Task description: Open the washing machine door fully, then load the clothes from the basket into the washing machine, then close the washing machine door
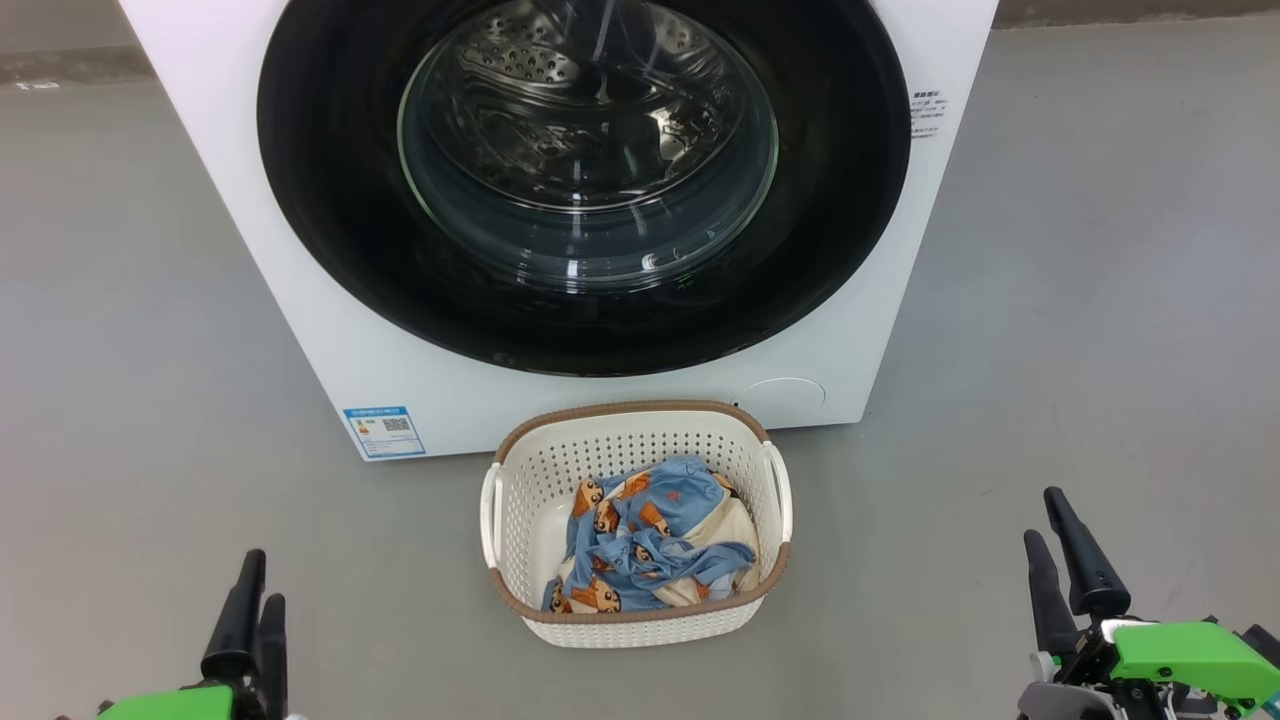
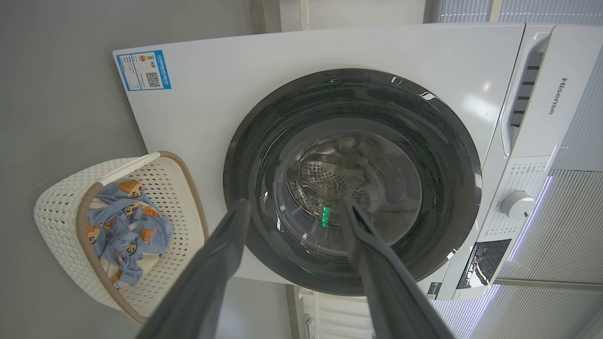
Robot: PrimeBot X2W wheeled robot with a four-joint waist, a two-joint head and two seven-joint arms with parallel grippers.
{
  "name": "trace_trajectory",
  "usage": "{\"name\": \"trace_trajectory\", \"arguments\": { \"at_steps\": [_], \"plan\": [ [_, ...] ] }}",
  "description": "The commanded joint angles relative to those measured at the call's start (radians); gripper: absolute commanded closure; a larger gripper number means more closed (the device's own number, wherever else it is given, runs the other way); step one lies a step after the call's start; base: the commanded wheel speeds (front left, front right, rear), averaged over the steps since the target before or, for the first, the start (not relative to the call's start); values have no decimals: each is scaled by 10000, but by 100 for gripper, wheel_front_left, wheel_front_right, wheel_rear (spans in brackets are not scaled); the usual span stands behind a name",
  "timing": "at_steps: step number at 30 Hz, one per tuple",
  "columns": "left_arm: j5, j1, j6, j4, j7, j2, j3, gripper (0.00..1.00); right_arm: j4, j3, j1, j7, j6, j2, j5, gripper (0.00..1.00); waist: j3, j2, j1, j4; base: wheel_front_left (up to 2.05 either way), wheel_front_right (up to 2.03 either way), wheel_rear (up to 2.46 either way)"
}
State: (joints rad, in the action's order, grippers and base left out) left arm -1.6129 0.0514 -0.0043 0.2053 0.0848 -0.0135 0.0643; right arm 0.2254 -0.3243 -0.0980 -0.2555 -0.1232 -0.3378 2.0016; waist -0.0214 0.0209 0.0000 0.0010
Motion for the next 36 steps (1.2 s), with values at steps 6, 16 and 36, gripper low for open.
{"name": "trace_trajectory", "arguments": {
  "at_steps": [6,16,36],
  "plan": [
    [13,365,-144,-361,-218,-125,-43,0,-404,384,-266,193,-12,33,-141,0,-3,-9,0,11,0,0,0],
    [245,431,-245,-574,-512,-147,-204,0,-627,797,-244,482,-18,296,-447,0,-49,15,0,25,0,0,0],
    [1807,558,-448,-793,-1099,-191,-526,0,-1057,990,-180,478,-29,525,-2047,0,-64,16,0,57,0,0,0]
  ]
}}
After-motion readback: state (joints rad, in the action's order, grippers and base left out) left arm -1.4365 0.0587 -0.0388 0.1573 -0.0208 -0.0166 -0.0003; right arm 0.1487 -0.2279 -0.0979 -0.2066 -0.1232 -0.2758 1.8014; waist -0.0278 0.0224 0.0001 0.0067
